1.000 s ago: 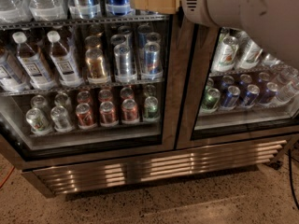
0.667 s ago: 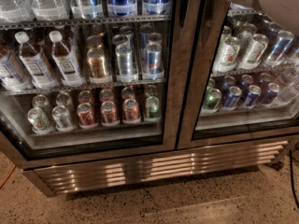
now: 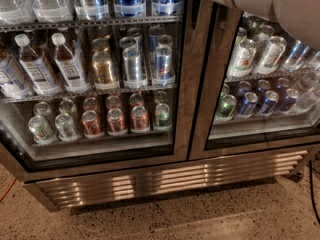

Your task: Open right fridge door

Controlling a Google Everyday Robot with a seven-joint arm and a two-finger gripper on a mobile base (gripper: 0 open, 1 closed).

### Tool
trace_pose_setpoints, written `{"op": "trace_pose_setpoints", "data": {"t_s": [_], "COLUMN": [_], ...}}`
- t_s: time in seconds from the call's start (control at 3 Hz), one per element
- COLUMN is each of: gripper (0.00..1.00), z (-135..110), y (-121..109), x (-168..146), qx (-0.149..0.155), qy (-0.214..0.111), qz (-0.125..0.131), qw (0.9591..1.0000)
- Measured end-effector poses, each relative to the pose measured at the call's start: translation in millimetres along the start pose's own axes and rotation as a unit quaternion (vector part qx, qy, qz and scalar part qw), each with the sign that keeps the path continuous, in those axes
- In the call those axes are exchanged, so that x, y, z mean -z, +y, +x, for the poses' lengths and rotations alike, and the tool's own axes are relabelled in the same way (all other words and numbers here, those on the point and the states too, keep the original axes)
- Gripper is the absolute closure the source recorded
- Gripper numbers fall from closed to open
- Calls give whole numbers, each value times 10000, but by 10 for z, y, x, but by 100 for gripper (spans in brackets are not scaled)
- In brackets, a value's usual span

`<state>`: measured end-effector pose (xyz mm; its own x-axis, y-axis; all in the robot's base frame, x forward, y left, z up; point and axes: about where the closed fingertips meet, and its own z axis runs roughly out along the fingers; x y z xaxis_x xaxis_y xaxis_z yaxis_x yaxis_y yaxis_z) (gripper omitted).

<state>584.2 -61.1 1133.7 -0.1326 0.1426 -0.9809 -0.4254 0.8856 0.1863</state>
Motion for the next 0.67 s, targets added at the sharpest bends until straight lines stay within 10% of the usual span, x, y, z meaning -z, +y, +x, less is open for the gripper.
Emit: {"op": "trace_pose_setpoints", "data": {"t_s": [0.67], "gripper": [0], "z": [26], "y": [47], "x": [215], "qx": [167], "qy": [257], "qz": [265], "qw": [9992]}}
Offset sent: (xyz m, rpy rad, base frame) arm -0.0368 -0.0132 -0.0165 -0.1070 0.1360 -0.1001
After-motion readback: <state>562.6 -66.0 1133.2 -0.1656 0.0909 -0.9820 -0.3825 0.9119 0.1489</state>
